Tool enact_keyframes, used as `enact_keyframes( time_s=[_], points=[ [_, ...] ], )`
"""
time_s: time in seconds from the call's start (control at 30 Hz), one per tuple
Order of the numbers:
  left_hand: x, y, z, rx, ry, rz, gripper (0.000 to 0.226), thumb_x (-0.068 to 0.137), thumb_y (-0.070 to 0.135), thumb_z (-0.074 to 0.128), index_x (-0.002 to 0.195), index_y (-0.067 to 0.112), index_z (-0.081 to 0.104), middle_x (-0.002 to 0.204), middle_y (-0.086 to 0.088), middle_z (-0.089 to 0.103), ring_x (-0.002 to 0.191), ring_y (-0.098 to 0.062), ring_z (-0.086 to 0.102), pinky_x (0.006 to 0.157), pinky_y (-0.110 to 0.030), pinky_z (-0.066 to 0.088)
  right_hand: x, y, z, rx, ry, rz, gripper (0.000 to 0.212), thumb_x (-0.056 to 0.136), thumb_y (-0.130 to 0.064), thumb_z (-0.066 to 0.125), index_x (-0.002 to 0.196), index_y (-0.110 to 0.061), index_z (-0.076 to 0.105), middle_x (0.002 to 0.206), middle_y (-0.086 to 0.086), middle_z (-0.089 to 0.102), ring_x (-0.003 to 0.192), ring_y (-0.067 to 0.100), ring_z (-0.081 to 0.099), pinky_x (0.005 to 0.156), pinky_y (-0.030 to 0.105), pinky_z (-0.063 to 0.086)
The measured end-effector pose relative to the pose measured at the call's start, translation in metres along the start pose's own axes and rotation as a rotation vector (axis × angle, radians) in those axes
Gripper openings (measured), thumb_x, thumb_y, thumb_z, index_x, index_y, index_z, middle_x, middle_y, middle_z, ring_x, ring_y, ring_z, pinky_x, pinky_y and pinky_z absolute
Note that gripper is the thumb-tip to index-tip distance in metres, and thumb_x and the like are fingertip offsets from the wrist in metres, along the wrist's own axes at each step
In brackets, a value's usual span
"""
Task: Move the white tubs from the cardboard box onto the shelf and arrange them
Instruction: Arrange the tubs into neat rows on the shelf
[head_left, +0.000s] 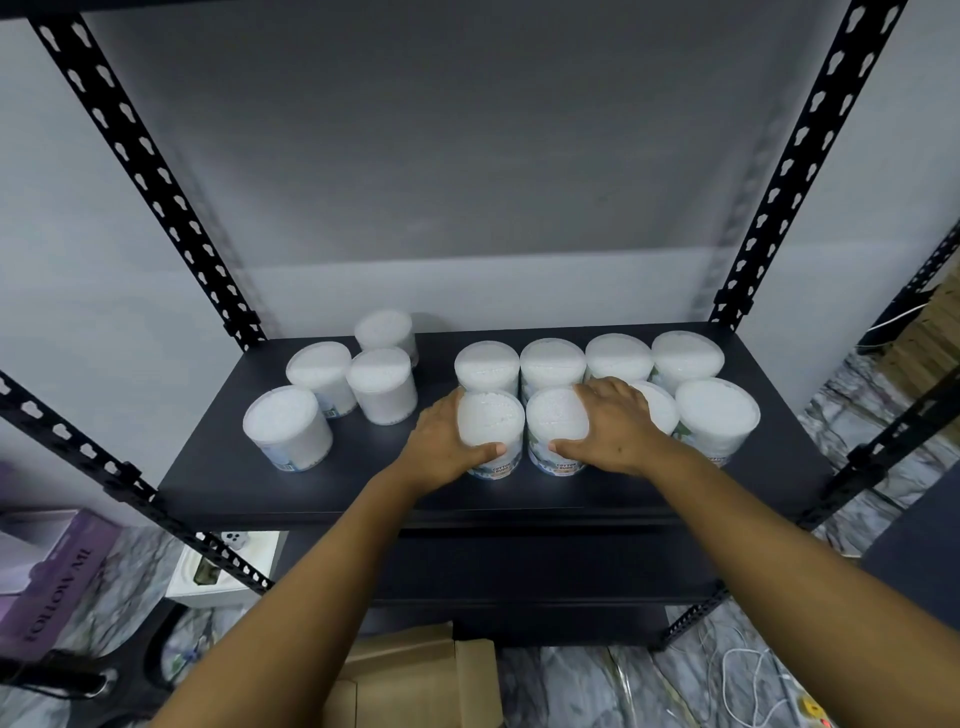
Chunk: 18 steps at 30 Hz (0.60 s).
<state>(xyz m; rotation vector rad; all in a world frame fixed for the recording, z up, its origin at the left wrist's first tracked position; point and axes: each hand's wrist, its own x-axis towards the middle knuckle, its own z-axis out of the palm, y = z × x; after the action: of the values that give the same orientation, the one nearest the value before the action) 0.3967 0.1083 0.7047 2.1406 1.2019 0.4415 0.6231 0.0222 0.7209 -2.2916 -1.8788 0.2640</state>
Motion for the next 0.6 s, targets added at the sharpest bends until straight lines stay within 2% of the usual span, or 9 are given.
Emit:
enact_keyframes(
  time_s=[0.1,0.3,0.43,0.6],
  points=[
    [-0.0006,-0.0009,0.0037,0.031,0.024,-0.038,0.088,0.072,0.048,0.075,0.142,0.021,0.029,0.139,-0.005,0.036,0.13,-0.024,0.033,0.109,-0.041,0.031,-0.0003,0.001,0.0,0.011,-0.004,0.001,0.088,0.075,-0.061,0.062,0.142,-0.014,0.032,0.147,0.006,0.032,0.137,0.023,0.022,0.115,0.042,0.016],
    [0.0045,-0.0009,0.0034,-0.015,-0.041,-0.02,0.085,0.075,0.042,0.074,0.144,0.024,0.026,0.14,-0.005,0.036,0.13,-0.025,0.034,0.107,-0.039,0.032,-0.001,0.0023,0.0004,0.034,0.003,-0.003,0.087,0.075,-0.06,0.064,0.142,-0.015,0.032,0.146,0.005,0.033,0.137,0.023,0.023,0.114,0.042,0.017],
    [-0.0009,0.0004,0.0053,-0.04,0.007,-0.036,0.089,0.075,0.043,0.075,0.144,0.02,0.025,0.141,-0.004,0.032,0.132,-0.022,0.029,0.109,-0.04,0.028,-0.001,0.0032,0.0004,0.044,0.009,-0.002,0.088,0.074,-0.06,0.064,0.143,-0.015,0.032,0.146,0.005,0.034,0.137,0.023,0.023,0.114,0.041,0.018],
    [0.0006,-0.0024,0.005,-0.064,0.001,-0.041,0.084,0.074,0.04,0.075,0.143,0.024,0.029,0.136,-0.002,0.036,0.128,-0.02,0.035,0.108,-0.037,0.033,-0.0014,0.003,0.0013,0.043,0.01,0.002,0.088,0.075,-0.059,0.064,0.144,-0.016,0.031,0.147,0.005,0.033,0.138,0.023,0.022,0.113,0.04,0.017]
  ],
)
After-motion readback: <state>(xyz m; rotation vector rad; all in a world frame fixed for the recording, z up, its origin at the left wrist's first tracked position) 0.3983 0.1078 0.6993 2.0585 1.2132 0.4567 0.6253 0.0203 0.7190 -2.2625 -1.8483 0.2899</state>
